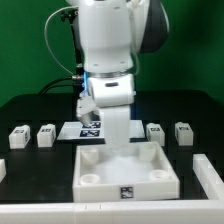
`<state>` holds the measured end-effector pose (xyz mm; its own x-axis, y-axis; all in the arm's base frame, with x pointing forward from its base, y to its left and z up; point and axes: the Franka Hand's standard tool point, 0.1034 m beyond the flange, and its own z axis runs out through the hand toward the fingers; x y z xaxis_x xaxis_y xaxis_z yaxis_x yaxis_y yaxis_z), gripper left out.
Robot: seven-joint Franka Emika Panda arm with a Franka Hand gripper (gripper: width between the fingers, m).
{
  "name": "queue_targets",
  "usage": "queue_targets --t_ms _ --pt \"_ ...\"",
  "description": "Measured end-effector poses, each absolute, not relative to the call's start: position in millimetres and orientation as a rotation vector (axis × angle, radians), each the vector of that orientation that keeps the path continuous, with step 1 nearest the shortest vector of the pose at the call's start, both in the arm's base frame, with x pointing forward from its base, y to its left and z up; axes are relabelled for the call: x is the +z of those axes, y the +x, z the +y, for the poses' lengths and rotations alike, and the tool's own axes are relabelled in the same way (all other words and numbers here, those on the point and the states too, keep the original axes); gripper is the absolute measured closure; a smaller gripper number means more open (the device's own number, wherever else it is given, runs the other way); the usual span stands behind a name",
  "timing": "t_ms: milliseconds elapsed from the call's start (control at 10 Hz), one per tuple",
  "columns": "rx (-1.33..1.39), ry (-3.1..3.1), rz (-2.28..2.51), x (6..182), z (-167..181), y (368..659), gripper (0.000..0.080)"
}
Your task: Assemble one leg
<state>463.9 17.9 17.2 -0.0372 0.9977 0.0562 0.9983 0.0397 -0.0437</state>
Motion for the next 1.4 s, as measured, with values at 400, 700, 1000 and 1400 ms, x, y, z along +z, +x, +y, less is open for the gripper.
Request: queue_targets --t_ms 400,700,1000,1400 --pt "-0.033 -2.163 -2.15 19.4 53 503 0.0744" --pt "0.035 -2.158 -2.101 16.7 55 504 0.0742" --pt "0.033 -2.165 -2.096 16.1 54 503 0.0741" --pt "0.034 -2.166 -2.092 15.2 53 503 0.0246"
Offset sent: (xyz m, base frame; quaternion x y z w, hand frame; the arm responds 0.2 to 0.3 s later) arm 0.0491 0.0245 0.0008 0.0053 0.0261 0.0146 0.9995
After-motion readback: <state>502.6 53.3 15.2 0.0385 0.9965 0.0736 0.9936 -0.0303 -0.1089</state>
